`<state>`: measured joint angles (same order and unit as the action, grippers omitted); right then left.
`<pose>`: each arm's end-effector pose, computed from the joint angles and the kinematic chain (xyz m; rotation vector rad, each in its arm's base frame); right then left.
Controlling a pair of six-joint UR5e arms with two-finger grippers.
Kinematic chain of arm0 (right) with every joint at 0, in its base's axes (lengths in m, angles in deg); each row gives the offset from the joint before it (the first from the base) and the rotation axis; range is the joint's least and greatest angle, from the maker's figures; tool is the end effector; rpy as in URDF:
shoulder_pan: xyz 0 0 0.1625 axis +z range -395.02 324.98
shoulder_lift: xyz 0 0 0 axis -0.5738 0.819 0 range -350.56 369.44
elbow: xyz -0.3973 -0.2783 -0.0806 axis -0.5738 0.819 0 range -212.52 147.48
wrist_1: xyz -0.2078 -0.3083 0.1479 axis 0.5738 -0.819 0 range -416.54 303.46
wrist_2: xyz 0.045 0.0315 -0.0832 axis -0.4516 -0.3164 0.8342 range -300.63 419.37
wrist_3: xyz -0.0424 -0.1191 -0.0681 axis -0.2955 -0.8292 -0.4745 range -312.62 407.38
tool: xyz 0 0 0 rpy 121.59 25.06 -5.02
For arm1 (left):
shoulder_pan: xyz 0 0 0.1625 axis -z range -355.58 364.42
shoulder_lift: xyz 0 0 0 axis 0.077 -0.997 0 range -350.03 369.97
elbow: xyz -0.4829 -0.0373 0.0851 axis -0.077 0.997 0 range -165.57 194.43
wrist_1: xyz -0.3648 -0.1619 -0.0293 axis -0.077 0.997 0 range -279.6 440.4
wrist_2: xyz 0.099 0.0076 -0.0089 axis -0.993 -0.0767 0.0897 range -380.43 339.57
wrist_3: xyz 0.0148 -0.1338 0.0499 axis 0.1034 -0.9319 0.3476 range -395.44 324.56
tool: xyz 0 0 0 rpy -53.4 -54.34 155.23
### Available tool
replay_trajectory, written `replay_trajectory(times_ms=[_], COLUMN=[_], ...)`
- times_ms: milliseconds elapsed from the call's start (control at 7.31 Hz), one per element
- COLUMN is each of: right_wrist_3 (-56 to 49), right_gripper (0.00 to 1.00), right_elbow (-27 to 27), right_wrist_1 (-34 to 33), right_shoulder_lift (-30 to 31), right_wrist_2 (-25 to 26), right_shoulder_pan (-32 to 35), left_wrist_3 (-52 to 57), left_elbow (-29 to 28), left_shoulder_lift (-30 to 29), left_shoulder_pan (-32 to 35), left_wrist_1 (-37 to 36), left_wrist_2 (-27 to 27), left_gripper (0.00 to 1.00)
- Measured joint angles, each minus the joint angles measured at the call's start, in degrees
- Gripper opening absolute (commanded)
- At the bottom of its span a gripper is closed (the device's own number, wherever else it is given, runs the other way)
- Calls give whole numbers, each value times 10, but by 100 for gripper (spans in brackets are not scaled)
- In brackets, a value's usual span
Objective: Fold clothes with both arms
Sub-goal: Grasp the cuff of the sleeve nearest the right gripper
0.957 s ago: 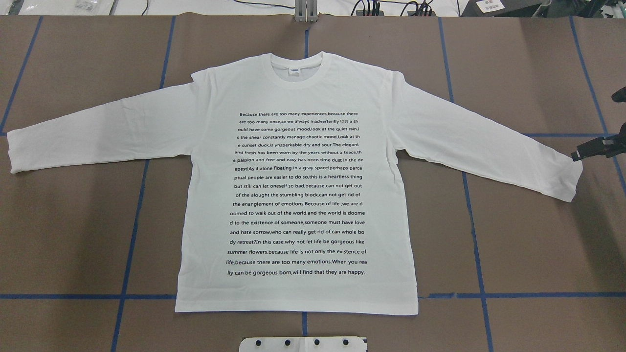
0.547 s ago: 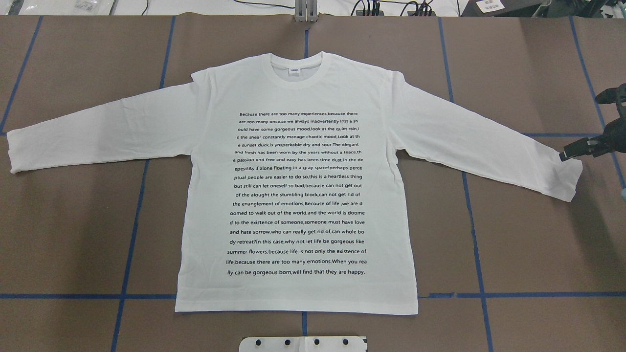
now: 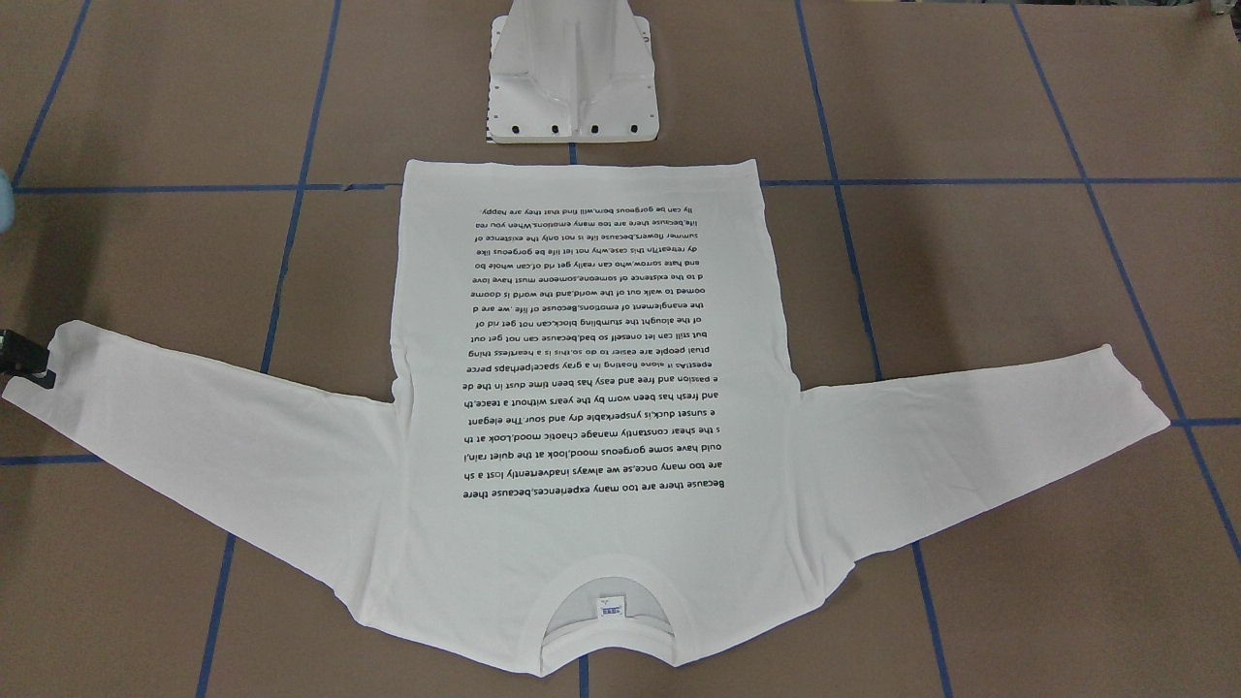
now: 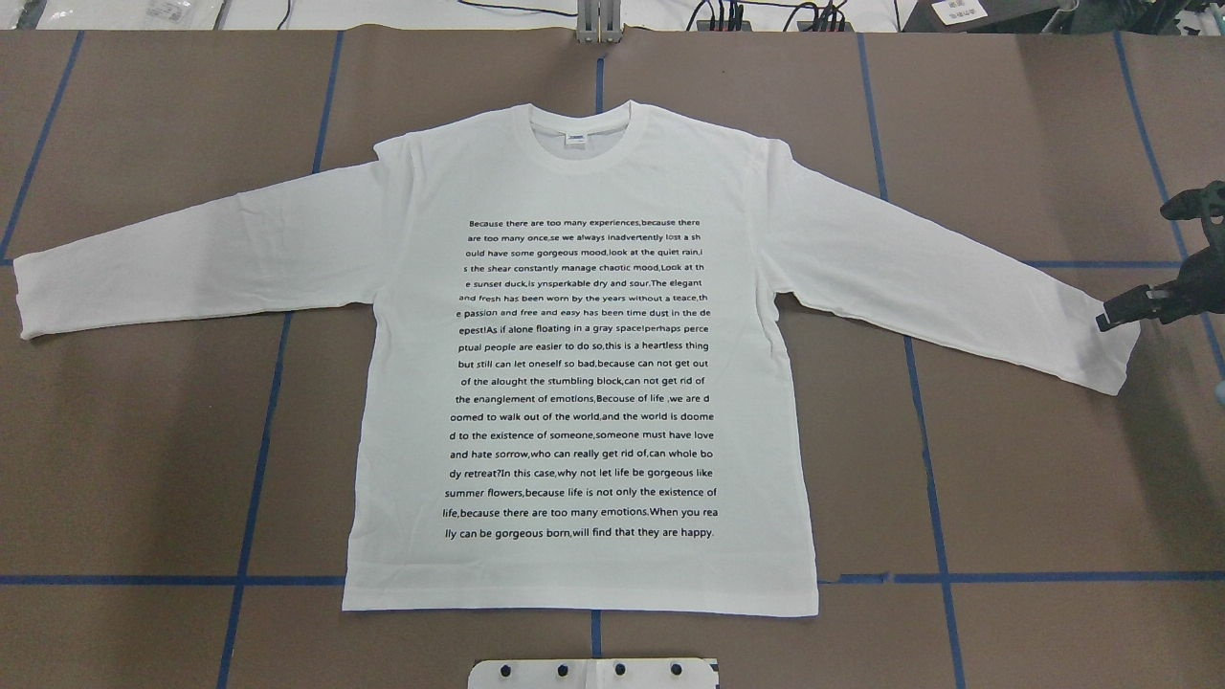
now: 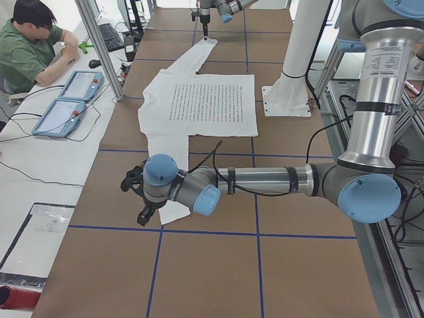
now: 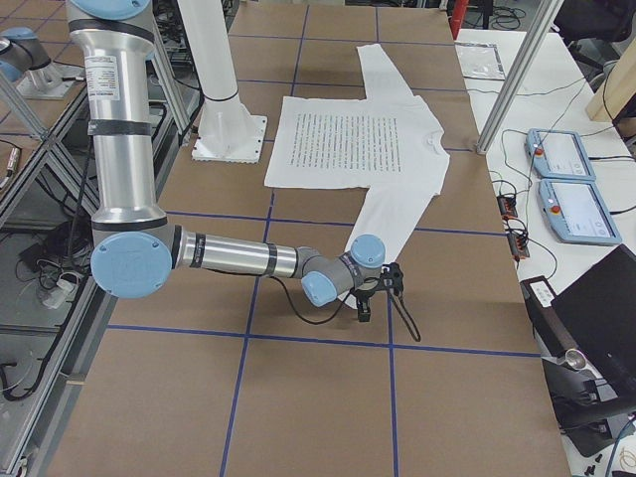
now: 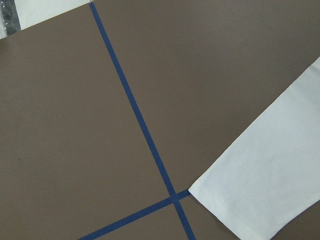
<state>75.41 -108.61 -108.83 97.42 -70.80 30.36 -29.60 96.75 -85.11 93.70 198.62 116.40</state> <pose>-0.1814 -0.4933 0.7871 0.0816 -0.8086 -0.1017 -0.0218 -0.5531 0.7149 0.4585 0.7854 0.2890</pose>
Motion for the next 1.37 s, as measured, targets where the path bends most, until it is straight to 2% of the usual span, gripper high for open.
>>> replay_trajectory(times_ms=[137, 273, 410, 957, 1094, 1231, 1367], right_wrist_3=[0, 0, 0, -1, -1, -1, -1], right_gripper=[35, 25, 21, 16, 12, 0, 0], right_elbow=[4, 5, 3, -7, -10, -12, -19], right_wrist_1=[0, -5, -15, -27, -28, -30, -31], right_shoulder_lift=[0, -1, -5, -12, -12, -12, -12], right_wrist_2=[-1, -1, -2, -23, -26, -28, -30], right_shoulder_pan=[-2, -4, -6, -4, 0, 4, 9], left_wrist_3=[0, 0, 0, 0, 0, 0, 0], left_elbow=[2, 3, 3, 4, 4, 4, 4], left_shoulder_lift=[0, 0, 0, 1, 1, 1, 1], left_shoulder_pan=[0, 0, 0, 0, 0, 0, 0], left_wrist_1=[0, -1, -1, -3, -4, -4, -4], left_wrist_2=[1, 1, 1, 1, 1, 1, 1], left_gripper=[100, 100, 100, 100, 100, 100, 100])
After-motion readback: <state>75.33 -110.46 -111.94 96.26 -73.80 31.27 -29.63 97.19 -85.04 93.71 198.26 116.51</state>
